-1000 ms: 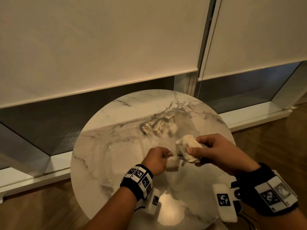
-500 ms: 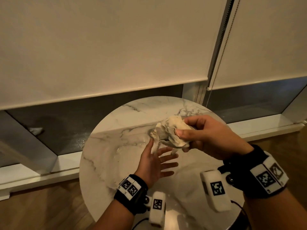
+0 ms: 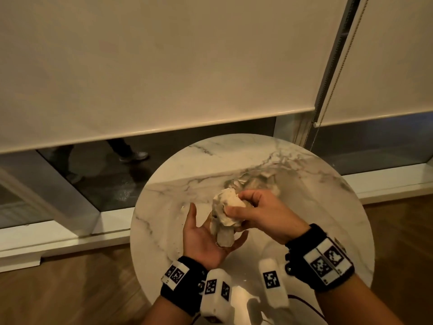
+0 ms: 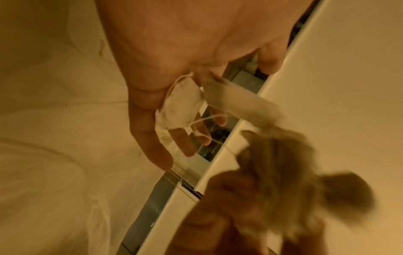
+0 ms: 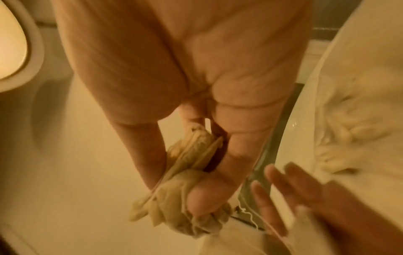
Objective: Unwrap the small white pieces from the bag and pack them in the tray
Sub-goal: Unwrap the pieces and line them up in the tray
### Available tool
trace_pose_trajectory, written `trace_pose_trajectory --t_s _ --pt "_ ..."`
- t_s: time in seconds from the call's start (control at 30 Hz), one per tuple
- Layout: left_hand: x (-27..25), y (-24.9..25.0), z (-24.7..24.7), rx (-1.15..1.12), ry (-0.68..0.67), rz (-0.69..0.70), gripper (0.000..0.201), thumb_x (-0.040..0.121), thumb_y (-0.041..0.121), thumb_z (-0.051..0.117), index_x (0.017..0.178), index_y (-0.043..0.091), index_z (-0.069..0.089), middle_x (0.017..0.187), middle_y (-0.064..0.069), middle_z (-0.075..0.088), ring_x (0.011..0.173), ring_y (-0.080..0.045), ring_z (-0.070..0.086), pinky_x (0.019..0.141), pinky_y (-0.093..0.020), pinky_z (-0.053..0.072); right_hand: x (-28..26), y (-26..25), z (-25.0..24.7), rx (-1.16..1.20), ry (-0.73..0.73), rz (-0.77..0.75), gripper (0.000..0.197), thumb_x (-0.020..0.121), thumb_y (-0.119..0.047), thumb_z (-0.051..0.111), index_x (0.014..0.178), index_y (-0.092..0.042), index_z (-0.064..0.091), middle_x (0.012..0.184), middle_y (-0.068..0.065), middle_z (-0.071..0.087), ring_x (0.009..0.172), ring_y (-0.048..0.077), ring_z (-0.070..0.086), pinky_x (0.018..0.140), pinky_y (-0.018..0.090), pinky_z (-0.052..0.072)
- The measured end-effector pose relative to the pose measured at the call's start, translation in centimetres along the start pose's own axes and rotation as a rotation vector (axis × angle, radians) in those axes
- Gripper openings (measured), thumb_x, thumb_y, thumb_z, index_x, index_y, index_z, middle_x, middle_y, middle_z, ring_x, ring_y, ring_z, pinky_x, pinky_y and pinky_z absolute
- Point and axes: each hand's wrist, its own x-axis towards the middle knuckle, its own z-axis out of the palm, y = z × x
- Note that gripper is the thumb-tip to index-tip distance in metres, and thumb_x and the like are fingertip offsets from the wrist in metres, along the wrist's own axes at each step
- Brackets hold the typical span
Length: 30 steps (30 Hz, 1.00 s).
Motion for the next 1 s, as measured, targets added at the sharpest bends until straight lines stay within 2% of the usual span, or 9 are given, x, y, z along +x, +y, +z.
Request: trace_pose_trajectory --t_s 0.13,0.23,0.33,0.47,0.63,0.7,0.77,0.87,1.0 --pt "-0.6 -0.2 -0.3 0.014 -0.019 -0.019 0.076 0.085 0.070 0.051 0.134 0.013 0.063 0.134 -0.017 0.062 0.117 -0.039 0.059 0.096 -0.056 0.048 1.2 2.6 0.9 -0.365 0.103 -0.022 0.010 0.084 -0.022 0.078 0.090 -0.015 0.073 0.084 0.005 0.075 0.073 0.016 0.071 0.070 0.037 0.061" --pt "-0.5 -0.1 -0.6 0.035 0.022 -0.014 0.069 0.087 0.065 0.055 0.134 0.016 0.062 0.130 -0.015 0.062 0.121 -0.037 0.056 0.099 -0.055 0.044 1.5 3.5 2.0 -0.748 0.142 -0.072 0.014 0.082 -0.032 0.076 0.090 -0.022 0.070 0.080 -0.007 0.068 0.071 0.006 0.063 0.060 0.023 0.051" --pt "-0.4 0.2 -0.6 0.033 0.061 0.043 0.045 0.091 0.050 0.060 0.117 0.014 0.069 0.108 -0.013 0.068 0.101 -0.030 0.066 0.088 -0.044 0.052 1.9 4.4 3.5 -0.967 0.131 -0.152 0.017 0.083 -0.035 0.068 0.096 -0.025 0.067 0.088 -0.006 0.060 0.084 0.011 0.057 0.066 0.024 0.047" --pt "-0.4 0.3 -1.3 0.021 0.082 0.053 0.038 0.095 0.036 0.061 0.117 0.006 0.070 0.115 -0.015 0.068 0.109 -0.026 0.067 0.108 -0.037 0.043 2.6 6.0 4.5 -1.305 0.175 -0.224 0.037 0.082 -0.051 0.059 0.111 -0.028 0.062 0.109 -0.001 0.053 0.109 0.021 0.045 0.084 0.037 0.049" --pt "-0.7 1.7 -2.8 0.008 0.148 0.125 0.027 0.092 0.031 0.062 0.109 0.011 0.068 0.097 -0.009 0.070 0.085 -0.022 0.069 0.066 -0.033 0.057 3.6 7.0 3.9 -0.880 0.156 -0.293 0.049 0.078 -0.071 0.054 0.112 -0.036 0.060 0.112 -0.010 0.050 0.112 0.008 0.042 0.094 0.025 0.042" --pt "-1.0 2.5 -3.4 -0.034 0.182 0.145 0.017 0.091 0.027 0.063 0.099 0.014 0.071 0.093 -0.006 0.071 0.080 -0.021 0.070 0.063 -0.032 0.058 5.0 8.5 3.3 -0.694 0.309 -0.264 0.041 0.085 -0.063 0.056 0.112 -0.032 0.060 0.113 -0.008 0.055 0.108 0.007 0.051 0.092 0.026 0.045" --pt "-1.3 3.3 -4.0 -0.052 0.210 0.159 0.014 0.094 0.026 0.061 0.094 0.016 0.070 0.091 -0.004 0.072 0.079 -0.021 0.070 0.061 -0.033 0.059 6.4 10.0 2.7 -0.715 0.423 -0.077 0.042 0.089 -0.051 0.061 0.122 -0.026 0.056 0.120 0.000 0.056 0.110 0.014 0.056 0.094 0.032 0.048" --pt "-1.8 4.4 -4.7 -0.078 0.240 0.180 0.016 0.095 0.027 0.060 0.092 0.016 0.071 0.090 -0.004 0.072 0.079 -0.021 0.070 0.062 -0.033 0.059 7.7 12.2 2.0 -0.914 0.333 0.274 0.056 0.089 -0.041 0.063 0.136 -0.017 0.044 0.128 0.012 0.054 0.117 0.031 0.057 0.095 0.036 0.049" --pt "-2.6 4.9 -5.2 -0.081 0.273 0.208 0.015 0.094 0.027 0.061 0.090 0.017 0.071 0.089 -0.003 0.073 0.078 -0.021 0.070 0.063 -0.032 0.058 7.9 13.5 1.9 -0.944 0.312 0.320 0.029 0.090 -0.012 0.051 0.119 -0.010 0.051 0.115 0.016 0.063 0.099 0.032 0.064 0.086 0.037 0.056"
